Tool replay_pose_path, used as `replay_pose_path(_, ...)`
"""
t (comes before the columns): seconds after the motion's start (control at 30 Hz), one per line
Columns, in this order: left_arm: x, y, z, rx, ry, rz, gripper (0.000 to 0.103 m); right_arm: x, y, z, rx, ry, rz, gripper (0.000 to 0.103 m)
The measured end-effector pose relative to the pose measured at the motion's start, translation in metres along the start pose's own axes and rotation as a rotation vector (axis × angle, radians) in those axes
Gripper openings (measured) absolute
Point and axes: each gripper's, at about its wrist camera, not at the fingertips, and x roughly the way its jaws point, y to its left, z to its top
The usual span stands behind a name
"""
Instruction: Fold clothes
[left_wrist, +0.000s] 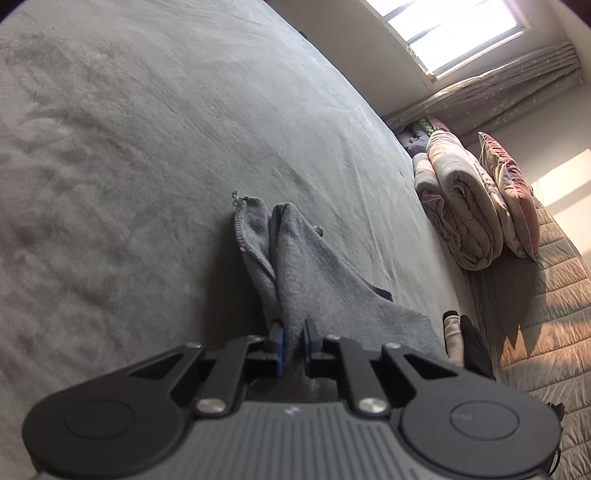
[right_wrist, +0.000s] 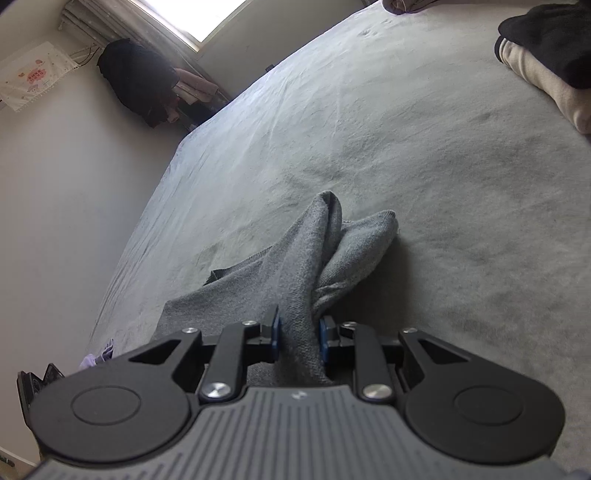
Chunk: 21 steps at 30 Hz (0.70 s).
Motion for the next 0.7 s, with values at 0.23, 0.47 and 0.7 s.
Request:
replay_pose_path(0.23, -0.035, 0.013, -0.043, 0.006, 0.074, 0.018, 0.008, -0.031, -0.007, -0.053, -0.012, 0.052, -0.059, 0.023)
replay_pose_path(0.47, -0.064, 0.03, -0.064, 0.012, 0.098, -0.01, 0.001, -0.056, -0.006, -0.09, -0.052, 0.088, -0.075, 0.023)
replay_pose_path(0.7, -0.068, 0.021, -0.065, 0.119, 0.068, 0.041, 0.036, -0.061, -0.005, -0.094, -0.09, 0.051, -0.144, 0.037)
